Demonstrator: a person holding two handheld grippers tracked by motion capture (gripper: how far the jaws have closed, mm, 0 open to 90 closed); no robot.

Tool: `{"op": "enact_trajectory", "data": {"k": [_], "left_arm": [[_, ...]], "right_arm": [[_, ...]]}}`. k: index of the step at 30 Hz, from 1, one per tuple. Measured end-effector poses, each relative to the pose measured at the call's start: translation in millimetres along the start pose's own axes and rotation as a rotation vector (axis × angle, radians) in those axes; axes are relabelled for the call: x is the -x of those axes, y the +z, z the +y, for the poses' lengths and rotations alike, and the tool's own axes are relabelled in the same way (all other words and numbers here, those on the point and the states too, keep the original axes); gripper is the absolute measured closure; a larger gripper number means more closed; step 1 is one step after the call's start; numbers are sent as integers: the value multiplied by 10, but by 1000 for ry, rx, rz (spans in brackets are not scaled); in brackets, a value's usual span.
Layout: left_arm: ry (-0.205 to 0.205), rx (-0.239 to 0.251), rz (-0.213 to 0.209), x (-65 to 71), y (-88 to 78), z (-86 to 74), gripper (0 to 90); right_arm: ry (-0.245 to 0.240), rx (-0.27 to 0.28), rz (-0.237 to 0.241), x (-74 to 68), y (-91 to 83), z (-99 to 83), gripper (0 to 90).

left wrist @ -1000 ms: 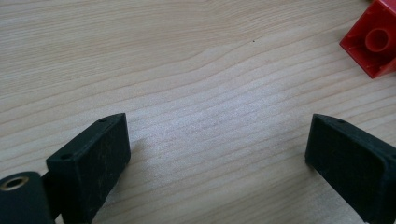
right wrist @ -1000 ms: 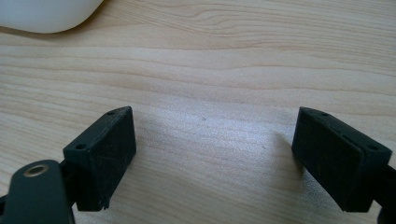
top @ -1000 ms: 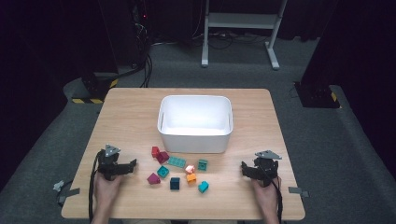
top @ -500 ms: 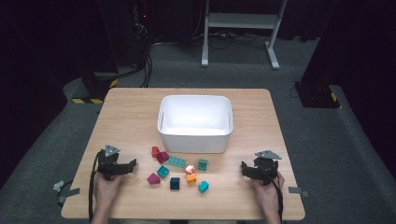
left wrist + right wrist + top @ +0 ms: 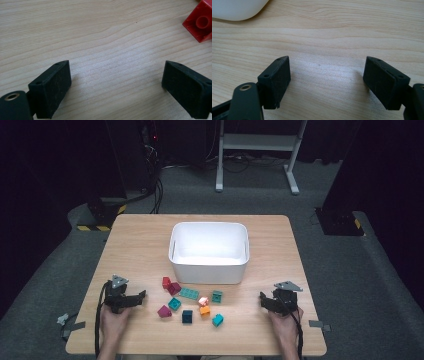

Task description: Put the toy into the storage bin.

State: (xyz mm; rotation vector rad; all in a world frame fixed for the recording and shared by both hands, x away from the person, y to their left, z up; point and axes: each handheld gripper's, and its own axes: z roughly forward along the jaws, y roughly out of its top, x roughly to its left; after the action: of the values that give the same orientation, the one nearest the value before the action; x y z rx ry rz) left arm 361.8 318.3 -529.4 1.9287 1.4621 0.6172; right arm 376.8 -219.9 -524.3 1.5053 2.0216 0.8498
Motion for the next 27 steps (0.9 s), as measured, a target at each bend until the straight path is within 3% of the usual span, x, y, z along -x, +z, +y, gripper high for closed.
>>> {"op": "enact_trajectory", "data": {"k": [6, 11, 15, 21, 27], "left_arm": [[5, 0, 3, -8, -6, -3, 104], [2, 2, 2, -6, -7, -4, 110], [-3, 9, 2, -6, -2, -3, 113], [0, 6, 4, -12, -6, -3, 123], [0, 7, 5, -12, -6, -3, 125]], "right_arm": [[-8, 3, 6, -3, -5, -3, 244], [-37, 12, 39, -78, -43, -33, 303], [-39, 31, 91, -171, -74, -51, 316], [-92, 77, 172, -360, -117, -32, 329], [-123, 72, 242, -499, -112, 2, 333]]}}
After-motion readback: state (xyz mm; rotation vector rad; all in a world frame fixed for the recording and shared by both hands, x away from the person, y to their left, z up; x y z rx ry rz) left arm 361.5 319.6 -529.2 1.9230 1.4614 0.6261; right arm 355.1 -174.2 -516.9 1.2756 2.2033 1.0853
